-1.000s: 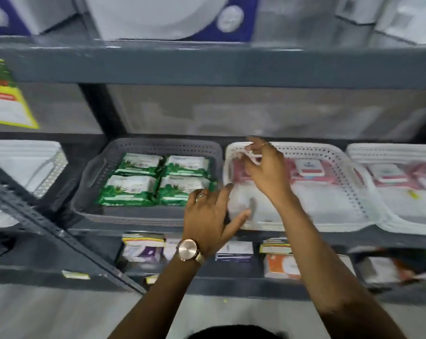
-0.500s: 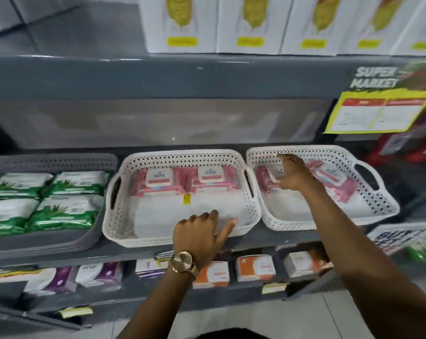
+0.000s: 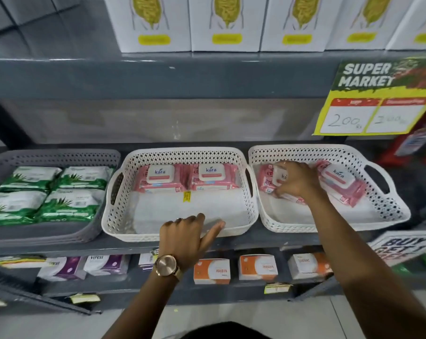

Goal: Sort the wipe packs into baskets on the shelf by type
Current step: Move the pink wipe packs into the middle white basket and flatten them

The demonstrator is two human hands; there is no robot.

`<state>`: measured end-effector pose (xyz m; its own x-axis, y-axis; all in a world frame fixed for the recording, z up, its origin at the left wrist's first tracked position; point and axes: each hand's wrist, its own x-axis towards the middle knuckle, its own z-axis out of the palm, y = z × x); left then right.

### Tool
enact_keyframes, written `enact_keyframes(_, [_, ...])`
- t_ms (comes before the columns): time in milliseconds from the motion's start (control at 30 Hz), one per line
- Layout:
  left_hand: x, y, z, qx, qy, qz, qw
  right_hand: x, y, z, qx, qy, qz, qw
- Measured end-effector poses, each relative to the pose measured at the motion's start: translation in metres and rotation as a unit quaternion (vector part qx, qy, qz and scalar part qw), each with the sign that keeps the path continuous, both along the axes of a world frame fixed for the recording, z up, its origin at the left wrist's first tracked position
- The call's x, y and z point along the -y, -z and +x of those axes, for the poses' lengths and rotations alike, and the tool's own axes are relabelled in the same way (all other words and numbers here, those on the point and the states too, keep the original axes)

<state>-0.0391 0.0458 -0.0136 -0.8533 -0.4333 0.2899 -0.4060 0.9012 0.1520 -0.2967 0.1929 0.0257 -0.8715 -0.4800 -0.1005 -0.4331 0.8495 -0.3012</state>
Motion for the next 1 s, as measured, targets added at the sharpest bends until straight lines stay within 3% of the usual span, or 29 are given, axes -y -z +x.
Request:
enact_keyframes(100, [0.015, 0.001, 0.013, -0.002, -0.01, 0.003, 1.0, 0.0, -0.011, 0.018, -0.009, 0.042, -0.085, 0.995])
enact_keyframes(267, [0.036, 0.002, 0.031, -0.006, 0.003, -0.006, 1.0, 0.012, -0.042, 0.057, -0.185, 0.109, 0.021, 0.976])
enact_keyframes(367, [0.039, -0.001, 0.035, 0.013, 0.018, -0.018, 1.0, 0.019, -0.061, 0.076, -0.258, 0.13, -0.037, 0.957])
enact_keyframes(433, [0.04, -0.001, 0.036, 0.016, 0.026, -0.023, 0.999, 0.026, -0.071, 0.084, -0.246, 0.101, -0.089, 0.96])
enact_keyframes(600, [0.04, 0.0, 0.032, -0.005, 0.056, -0.025, 0.998, 0.072, -0.058, 0.11, -0.08, -0.019, -0.134, 0.988])
enact_keyframes(733, [0.038, 0.0, 0.03, -0.004, 0.067, -0.026, 0.997, 0.11, -0.023, 0.128, -0.071, -0.104, -0.085, 0.988])
enact_keyframes(1000, [0.037, 0.003, 0.026, -0.007, 0.065, -0.029, 0.997, 0.123, 0.02, 0.129, -0.105, -0.153, -0.001, 0.983])
